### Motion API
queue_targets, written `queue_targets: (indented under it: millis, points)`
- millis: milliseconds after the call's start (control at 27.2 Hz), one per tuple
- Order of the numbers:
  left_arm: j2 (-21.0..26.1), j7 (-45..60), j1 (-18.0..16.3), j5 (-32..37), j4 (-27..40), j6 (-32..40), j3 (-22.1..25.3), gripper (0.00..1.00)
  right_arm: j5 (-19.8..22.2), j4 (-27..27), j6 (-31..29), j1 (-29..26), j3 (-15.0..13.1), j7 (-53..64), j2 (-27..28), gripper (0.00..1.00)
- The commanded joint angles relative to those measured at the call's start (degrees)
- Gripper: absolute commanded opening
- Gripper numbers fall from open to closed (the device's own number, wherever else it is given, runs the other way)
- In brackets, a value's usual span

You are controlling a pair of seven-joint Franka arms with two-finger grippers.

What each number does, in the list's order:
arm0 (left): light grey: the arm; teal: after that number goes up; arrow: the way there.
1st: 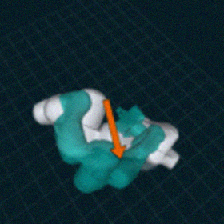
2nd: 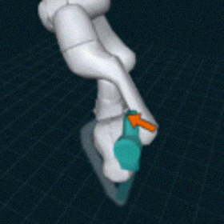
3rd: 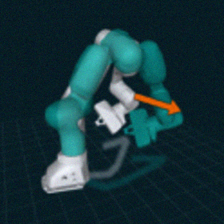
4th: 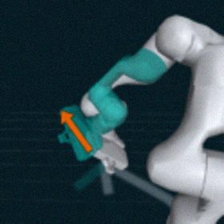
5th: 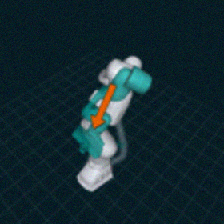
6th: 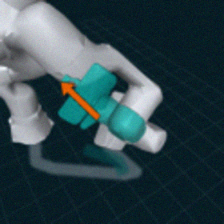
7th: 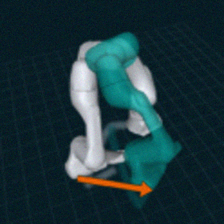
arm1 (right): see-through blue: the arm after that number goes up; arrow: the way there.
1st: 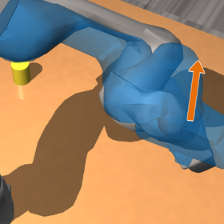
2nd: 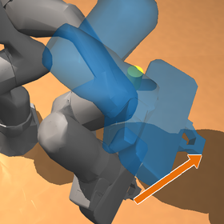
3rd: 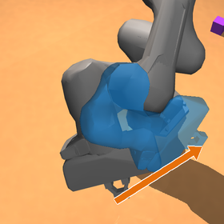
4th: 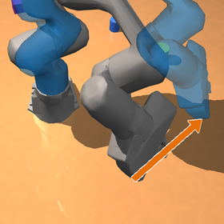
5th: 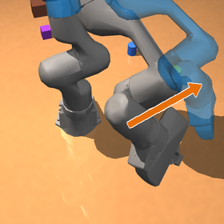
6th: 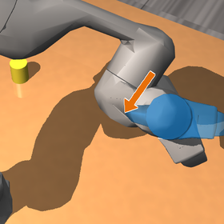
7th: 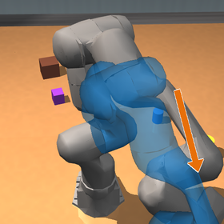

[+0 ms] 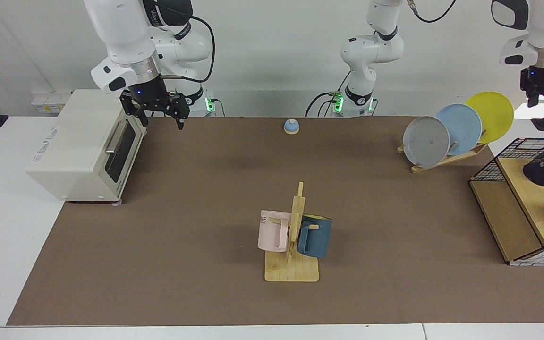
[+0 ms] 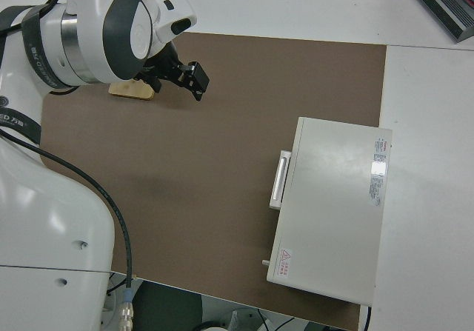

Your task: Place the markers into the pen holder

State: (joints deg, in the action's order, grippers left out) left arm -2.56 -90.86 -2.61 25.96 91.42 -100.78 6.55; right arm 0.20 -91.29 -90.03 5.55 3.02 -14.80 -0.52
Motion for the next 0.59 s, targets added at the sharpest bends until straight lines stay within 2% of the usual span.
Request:
queue_targets:
  millis: [0, 257, 552]
  points:
    - [-0.87, 8.4, 2.87, -4.85, -0.63, 4.18, 0.48, 1.0, -0.29, -0.99, -0.5, -0.98, 0.49, 1.71, -0.97, 1.0]
    - [-1.31, 26.32, 5.5, -10.14, -0.54, 9.89, -0.57, 1.0, -0.29, -0.99, -0.5, -0.98, 0.49, 1.71, -0.97, 1.0]
    - [-1.31, 51.01, 5.77, -19.01, -0.8, 15.87, -2.07, 1.0, -0.29, -0.99, -0.5, -0.98, 0.49, 1.71, -0.97, 1.0]
